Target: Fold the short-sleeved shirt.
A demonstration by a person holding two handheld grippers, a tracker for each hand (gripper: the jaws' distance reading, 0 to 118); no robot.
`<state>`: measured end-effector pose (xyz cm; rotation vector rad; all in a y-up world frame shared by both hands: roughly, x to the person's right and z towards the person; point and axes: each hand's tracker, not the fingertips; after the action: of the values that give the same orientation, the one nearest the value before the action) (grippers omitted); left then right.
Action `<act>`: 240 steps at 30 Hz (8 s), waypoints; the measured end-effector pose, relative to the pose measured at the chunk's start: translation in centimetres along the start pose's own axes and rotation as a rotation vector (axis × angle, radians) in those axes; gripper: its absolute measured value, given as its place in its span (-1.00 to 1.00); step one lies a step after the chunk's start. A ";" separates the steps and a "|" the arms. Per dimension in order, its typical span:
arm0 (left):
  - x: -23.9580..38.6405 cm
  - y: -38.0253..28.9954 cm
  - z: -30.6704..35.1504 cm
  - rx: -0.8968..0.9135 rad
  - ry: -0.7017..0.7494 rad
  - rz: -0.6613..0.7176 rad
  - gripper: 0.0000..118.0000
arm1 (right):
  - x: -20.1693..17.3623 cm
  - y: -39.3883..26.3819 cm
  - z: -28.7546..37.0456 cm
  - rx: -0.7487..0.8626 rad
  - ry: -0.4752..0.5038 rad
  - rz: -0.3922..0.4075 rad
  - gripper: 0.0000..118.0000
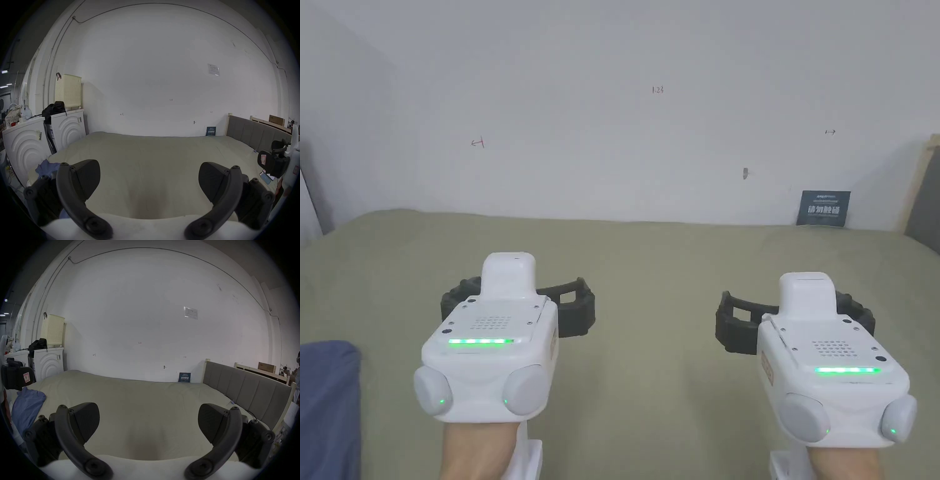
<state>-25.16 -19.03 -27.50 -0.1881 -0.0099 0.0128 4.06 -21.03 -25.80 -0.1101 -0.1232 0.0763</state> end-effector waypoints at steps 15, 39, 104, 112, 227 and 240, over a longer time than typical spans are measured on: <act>0.1 0.1 0.1 0.007 -0.002 -0.002 1.00 | 0.2 0.1 0.2 0.000 -0.004 -0.007 1.00; 0.1 -0.4 0.0 -0.001 -0.004 -0.002 1.00 | 0.3 0.0 0.4 -0.001 -0.008 -0.017 1.00; -0.2 -0.6 0.2 -0.003 0.009 0.004 1.00 | -0.2 -0.3 0.8 0.001 -0.003 -0.017 1.00; -0.2 -0.3 0.5 0.000 0.004 -0.002 1.00 | -0.3 -0.3 0.9 0.004 0.002 -0.014 1.00; -46.4 -16.0 -18.7 -0.817 0.467 0.260 0.89 | -43.0 -9.4 -8.5 -0.295 0.756 0.113 -0.87; -41.7 -16.5 -17.8 -0.817 0.514 0.102 -0.95 | -40.0 -9.0 -9.4 -0.306 0.713 0.104 -0.87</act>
<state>-66.50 -39.17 -42.26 -1.0045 0.5140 0.0624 -33.69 -34.24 -38.75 -0.4412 0.5862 0.1177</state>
